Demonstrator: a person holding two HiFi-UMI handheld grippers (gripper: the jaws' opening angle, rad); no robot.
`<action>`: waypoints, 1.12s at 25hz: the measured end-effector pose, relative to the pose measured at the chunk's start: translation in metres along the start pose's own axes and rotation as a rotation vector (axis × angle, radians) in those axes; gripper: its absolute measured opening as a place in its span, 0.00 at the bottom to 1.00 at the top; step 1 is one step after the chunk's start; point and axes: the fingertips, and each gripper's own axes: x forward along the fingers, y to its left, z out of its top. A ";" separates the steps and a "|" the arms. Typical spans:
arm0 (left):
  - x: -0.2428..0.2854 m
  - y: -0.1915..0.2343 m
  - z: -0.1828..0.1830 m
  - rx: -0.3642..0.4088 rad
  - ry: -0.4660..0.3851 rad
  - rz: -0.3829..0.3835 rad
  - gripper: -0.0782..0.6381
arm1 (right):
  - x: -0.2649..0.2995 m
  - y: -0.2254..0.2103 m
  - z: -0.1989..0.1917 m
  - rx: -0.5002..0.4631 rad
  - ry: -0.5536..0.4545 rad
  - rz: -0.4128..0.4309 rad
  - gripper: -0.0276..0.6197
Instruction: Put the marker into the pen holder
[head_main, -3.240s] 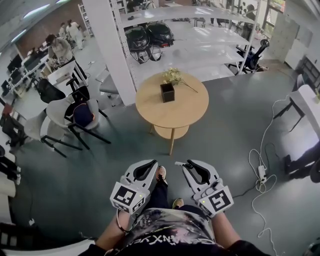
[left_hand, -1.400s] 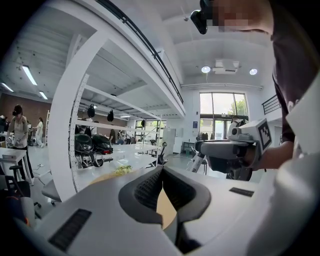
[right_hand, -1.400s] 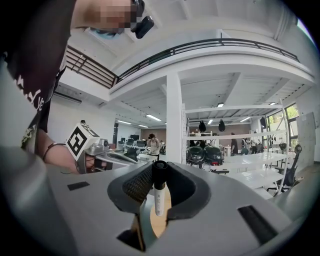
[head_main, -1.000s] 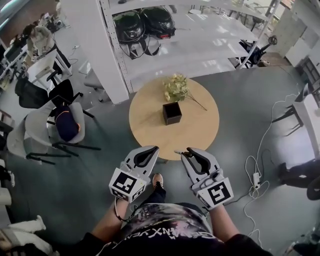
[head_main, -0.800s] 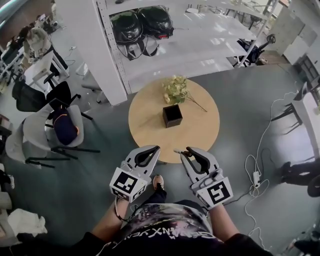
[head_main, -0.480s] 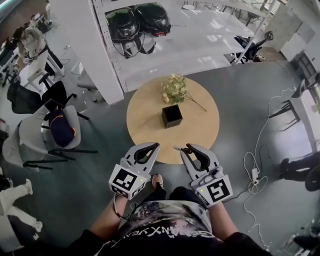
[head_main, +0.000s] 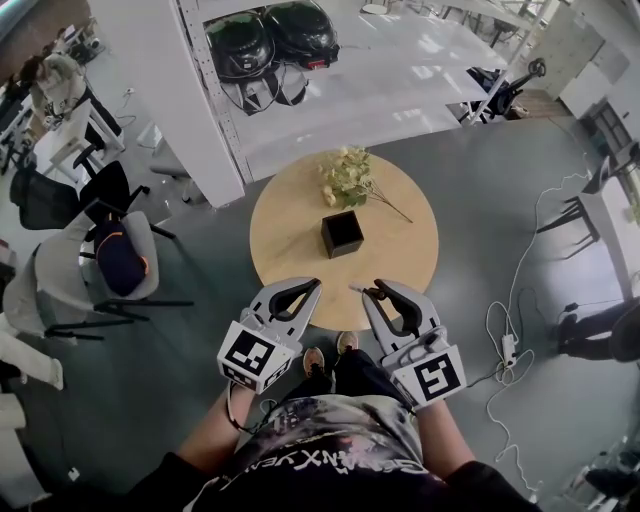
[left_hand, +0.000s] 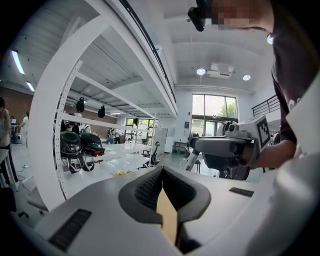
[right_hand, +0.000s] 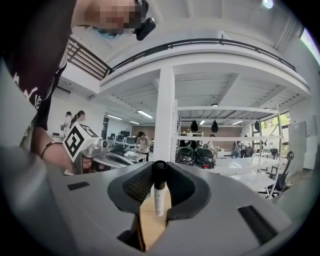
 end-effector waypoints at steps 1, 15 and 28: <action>0.003 0.002 0.001 0.000 0.000 0.002 0.14 | 0.003 -0.003 0.002 -0.001 -0.011 0.000 0.16; 0.067 0.052 -0.003 -0.018 0.031 0.073 0.14 | 0.064 -0.068 -0.008 0.014 -0.041 0.059 0.16; 0.130 0.087 -0.020 -0.039 0.080 0.105 0.14 | 0.116 -0.112 -0.041 0.020 -0.005 0.147 0.16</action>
